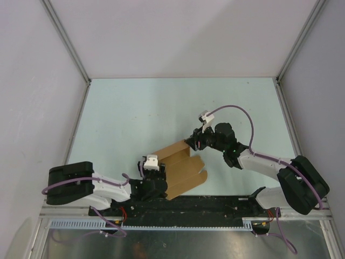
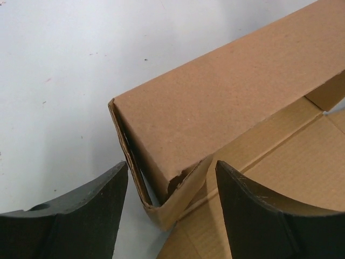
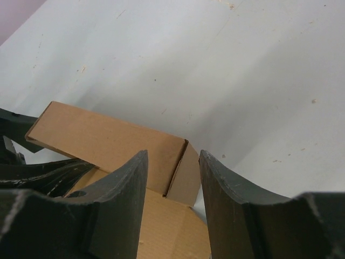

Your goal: Fold the paper box

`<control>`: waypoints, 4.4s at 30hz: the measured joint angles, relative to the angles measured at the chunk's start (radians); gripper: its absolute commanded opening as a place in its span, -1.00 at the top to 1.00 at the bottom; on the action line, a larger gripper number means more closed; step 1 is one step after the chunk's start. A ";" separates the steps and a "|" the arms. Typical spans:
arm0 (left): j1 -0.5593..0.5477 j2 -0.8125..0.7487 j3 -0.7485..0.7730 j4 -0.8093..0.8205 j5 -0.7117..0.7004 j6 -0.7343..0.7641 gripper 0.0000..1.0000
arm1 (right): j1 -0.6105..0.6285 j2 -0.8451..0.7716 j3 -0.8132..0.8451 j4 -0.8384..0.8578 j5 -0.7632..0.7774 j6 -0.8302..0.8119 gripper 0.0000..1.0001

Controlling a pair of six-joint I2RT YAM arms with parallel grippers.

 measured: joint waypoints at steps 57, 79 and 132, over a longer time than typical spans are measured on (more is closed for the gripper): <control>0.177 0.006 0.031 0.317 0.126 0.334 -0.08 | 0.100 0.006 0.007 -0.089 0.074 0.031 0.00; 0.148 -0.845 -0.010 -0.103 0.327 0.430 0.00 | 0.103 0.020 0.076 -0.030 0.020 0.016 0.45; 0.154 -0.904 0.078 -0.433 0.138 0.313 -0.27 | 0.215 0.159 0.292 -0.095 0.027 -0.031 0.10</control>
